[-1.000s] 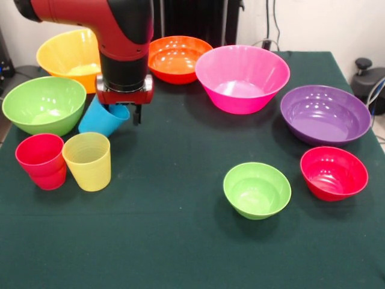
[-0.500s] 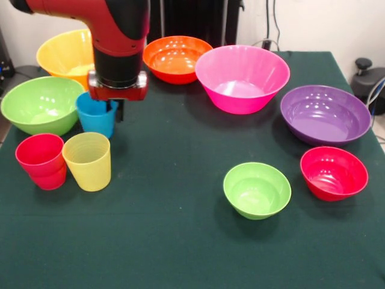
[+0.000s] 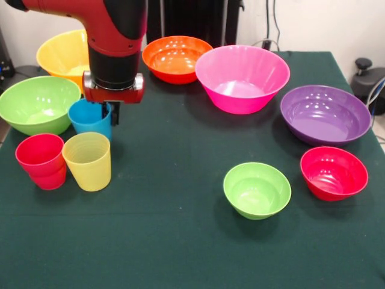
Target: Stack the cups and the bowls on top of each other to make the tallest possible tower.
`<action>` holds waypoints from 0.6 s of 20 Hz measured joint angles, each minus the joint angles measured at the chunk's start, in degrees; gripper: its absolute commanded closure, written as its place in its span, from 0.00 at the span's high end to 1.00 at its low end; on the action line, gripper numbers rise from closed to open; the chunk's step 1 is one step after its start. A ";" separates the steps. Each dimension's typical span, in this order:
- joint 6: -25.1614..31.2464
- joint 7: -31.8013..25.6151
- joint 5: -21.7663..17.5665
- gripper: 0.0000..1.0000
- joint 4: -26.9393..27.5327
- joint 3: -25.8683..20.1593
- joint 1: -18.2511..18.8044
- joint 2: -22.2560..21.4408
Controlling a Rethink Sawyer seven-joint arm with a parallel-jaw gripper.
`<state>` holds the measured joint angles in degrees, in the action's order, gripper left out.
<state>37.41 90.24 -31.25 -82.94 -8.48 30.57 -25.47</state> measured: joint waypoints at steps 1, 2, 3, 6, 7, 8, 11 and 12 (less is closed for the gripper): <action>0.30 0.00 0.15 0.00 0.00 -0.01 -0.06 0.00; 0.57 0.00 0.29 0.00 0.00 0.00 -0.11 -0.01; 1.04 0.00 0.54 0.00 0.00 0.00 -0.19 -0.01; 3.31 0.00 1.78 0.00 0.00 -0.01 -0.57 -0.01; 3.88 0.00 2.13 0.00 0.00 -0.01 -0.67 -0.01; 4.32 0.00 2.40 0.00 0.00 -0.01 -0.73 -0.01; 6.27 0.00 3.63 0.00 0.00 -0.01 -1.01 -0.01; 6.86 0.00 4.10 0.00 0.00 0.00 -1.13 -0.01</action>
<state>44.28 90.24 -27.15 -82.94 -8.48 29.44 -25.49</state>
